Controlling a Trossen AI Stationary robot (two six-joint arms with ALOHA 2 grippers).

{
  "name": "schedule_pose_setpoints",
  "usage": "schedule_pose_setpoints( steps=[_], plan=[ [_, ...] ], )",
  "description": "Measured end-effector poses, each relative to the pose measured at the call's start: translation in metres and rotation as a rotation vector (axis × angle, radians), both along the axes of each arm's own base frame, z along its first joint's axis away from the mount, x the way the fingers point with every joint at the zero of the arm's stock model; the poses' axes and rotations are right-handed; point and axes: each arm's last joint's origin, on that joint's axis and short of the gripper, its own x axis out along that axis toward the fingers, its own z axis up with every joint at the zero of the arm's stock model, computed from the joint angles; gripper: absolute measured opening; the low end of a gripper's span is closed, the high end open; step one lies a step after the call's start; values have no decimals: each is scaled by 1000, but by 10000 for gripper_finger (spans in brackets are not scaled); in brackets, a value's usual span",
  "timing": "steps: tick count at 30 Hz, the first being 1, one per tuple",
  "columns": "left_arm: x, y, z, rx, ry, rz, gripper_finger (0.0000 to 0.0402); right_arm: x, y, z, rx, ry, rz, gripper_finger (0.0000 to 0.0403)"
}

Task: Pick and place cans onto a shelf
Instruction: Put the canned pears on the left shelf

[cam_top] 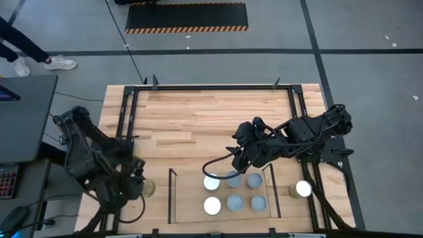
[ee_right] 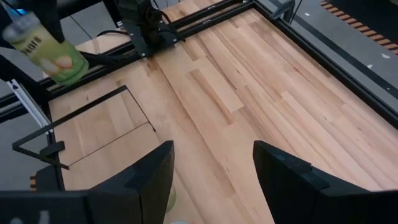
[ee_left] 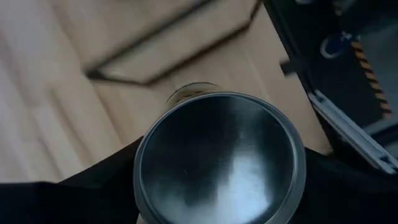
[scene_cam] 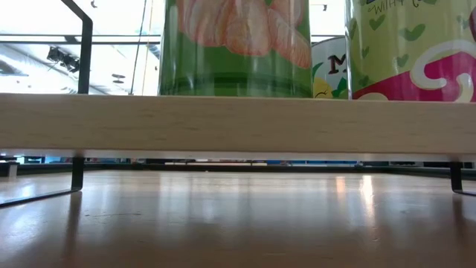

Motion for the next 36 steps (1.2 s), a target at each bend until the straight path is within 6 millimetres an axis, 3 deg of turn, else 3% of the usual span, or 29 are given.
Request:
schedule_pose_setpoints(
  steps=[6, 11, 17, 25, 36],
  plan=[
    [24, 24, 27, -18, -143, 90, 316, 0, 0, 0, 7, -3, -6, 226],
    [55, 38, 33, -93, -228, 166, 316, 1, 0, -3, 15, 0, -18, 226],
    [98, 34, 17, -155, -200, 143, 316, 4, 2, -19, 23, 45, -37, 226],
    [140, 24, 2, -95, -152, 20, 316, 5, 5, -30, 73, 108, -5, 226],
    [164, 27, -32, 63, -28, -158, 316, -1, 10, -31, 123, 155, 42, 226]
  ],
)
